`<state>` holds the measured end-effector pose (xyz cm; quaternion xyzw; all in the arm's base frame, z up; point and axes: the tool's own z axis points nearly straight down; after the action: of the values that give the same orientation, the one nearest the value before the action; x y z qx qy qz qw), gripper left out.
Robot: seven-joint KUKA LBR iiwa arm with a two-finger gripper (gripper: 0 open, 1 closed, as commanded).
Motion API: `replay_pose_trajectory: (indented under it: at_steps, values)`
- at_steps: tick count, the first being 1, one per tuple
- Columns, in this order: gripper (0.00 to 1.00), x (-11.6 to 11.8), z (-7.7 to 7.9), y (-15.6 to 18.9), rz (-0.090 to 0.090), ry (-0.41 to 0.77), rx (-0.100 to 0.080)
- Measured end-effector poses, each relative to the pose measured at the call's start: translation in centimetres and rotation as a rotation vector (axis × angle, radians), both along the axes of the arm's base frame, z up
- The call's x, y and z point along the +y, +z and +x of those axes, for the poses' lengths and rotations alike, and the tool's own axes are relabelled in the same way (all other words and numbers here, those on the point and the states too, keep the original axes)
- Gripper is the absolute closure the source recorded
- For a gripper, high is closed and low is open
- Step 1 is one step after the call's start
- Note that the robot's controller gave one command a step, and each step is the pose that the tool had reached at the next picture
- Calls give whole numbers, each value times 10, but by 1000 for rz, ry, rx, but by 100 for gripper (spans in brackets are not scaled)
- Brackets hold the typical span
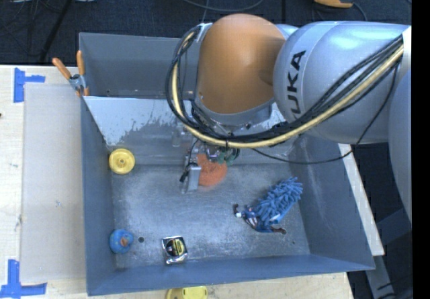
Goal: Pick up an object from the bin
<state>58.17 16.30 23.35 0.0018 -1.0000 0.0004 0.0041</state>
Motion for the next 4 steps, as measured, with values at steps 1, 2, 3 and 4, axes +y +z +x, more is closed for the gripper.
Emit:
replay_pose_trajectory:
  at_steps: [1, 2, 3, 4]
  values:
    - [0, -1, 1, 5, 1, -3, -8]
    - [100, -61, 29, -31, 1, 51, -8]
    - [0, -61, 29, -32, 1, 49, -8]
    - [0, -61, 29, -32, 2, 48, -8]
